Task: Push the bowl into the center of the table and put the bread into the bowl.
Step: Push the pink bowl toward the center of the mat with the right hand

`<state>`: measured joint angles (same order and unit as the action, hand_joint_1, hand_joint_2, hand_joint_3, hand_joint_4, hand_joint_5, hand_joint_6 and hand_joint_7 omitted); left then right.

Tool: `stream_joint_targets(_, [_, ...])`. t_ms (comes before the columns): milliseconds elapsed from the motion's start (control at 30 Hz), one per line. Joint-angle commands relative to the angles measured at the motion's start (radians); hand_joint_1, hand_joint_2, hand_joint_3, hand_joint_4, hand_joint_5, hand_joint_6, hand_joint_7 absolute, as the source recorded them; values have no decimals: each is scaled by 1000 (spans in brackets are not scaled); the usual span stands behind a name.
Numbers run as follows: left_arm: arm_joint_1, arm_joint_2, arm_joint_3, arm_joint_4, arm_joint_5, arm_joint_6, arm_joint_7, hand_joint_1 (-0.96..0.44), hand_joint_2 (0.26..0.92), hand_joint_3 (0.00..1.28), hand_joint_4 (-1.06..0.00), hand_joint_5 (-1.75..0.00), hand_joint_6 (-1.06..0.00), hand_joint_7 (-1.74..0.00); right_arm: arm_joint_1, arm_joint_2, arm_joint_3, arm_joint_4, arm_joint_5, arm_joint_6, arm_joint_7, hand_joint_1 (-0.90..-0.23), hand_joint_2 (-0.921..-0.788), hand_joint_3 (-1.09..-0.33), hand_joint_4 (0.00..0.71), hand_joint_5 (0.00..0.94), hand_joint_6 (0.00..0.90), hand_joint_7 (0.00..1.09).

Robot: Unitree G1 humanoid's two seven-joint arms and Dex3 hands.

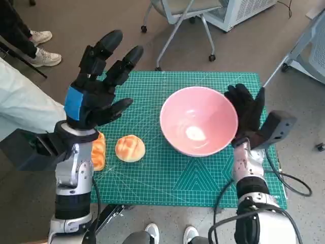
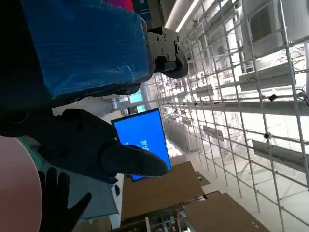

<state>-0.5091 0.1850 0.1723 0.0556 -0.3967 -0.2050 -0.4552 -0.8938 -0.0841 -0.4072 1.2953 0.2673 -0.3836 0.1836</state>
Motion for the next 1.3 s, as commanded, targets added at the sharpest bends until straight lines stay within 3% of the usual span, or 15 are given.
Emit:
stream_joint_targets(33, [20, 9, 12, -24, -9, 4, 5, -540, 921, 190, -331, 0, -6, -492, -9, 30, 10, 18, -16, 29, 1, -618, -921, -905, 129, 2, 162, 242])
stream_joint_targets(267, [25, 12, 19, -31, -11, 2, 9, -541, 921, 194, -330, 0, -12, -482, -29, 55, 10, 24, -14, 44, -7, -649, -921, -875, 133, 3, 176, 236])
stream_joint_targets(533, [25, 6, 23, -20, -8, -8, 8, -510, 921, 193, -327, 0, -20, -471, -52, 75, 13, 26, -15, 57, -11, -631, -921, -873, 140, 5, 185, 233])
stream_joint_targets(833, [39, -6, 15, -28, -3, -14, 10, -505, 921, 191, -325, -1, -26, -461, -59, 57, 24, 23, -25, 54, 3, -624, -921, -859, 140, 3, 189, 232])
stream_joint_targets(1067, [53, -10, 10, -48, -2, -14, 16, -513, 921, 203, -301, 0, -19, -447, -60, 21, 32, 0, -42, 1, 16, -646, -921, -856, 145, 4, 187, 229])
stream_joint_targets(1300, [44, -29, 9, -33, 0, -32, 28, -513, 921, 206, -283, 0, -17, -441, -46, -7, 66, -72, -67, -148, 70, -659, -921, -879, 136, 1, 175, 224])
